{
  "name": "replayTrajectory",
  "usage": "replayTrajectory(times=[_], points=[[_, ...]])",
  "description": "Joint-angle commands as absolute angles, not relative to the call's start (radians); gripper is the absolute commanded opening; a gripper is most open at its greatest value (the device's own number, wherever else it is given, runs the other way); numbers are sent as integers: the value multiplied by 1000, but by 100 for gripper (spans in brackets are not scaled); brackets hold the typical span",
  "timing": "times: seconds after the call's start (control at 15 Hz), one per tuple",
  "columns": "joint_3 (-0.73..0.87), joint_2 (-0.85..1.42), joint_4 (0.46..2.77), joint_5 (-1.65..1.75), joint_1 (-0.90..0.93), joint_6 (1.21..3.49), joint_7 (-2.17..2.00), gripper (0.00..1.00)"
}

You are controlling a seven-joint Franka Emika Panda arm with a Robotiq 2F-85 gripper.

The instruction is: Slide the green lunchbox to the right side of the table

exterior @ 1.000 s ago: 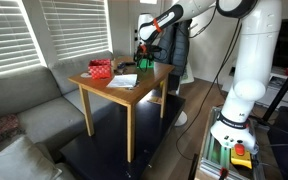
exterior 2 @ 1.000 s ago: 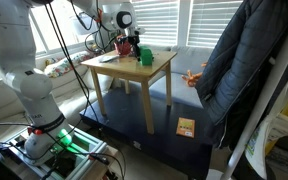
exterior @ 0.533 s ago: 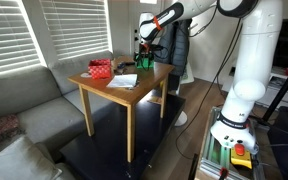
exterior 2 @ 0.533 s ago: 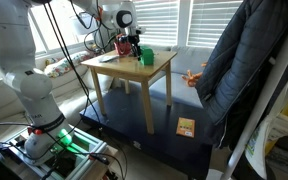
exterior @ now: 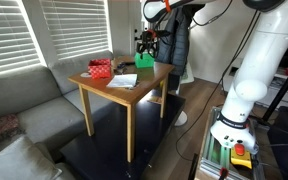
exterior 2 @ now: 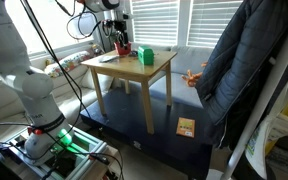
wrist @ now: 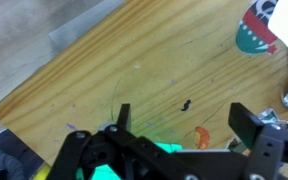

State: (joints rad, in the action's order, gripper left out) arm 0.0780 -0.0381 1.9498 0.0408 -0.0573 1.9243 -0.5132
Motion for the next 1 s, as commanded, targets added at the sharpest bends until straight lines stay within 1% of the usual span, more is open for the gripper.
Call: replayTrajectory(times=[0.0, 0.4, 0.47, 0.93], points=[[59, -191, 2032, 32, -55, 1920, -412, 100], [50, -318, 2103, 50, -59, 2000, -221, 100], [41, -262, 2043, 41, -67, 1950, -288, 100], [42, -263, 2048, 41, -70, 1954, -279, 100]])
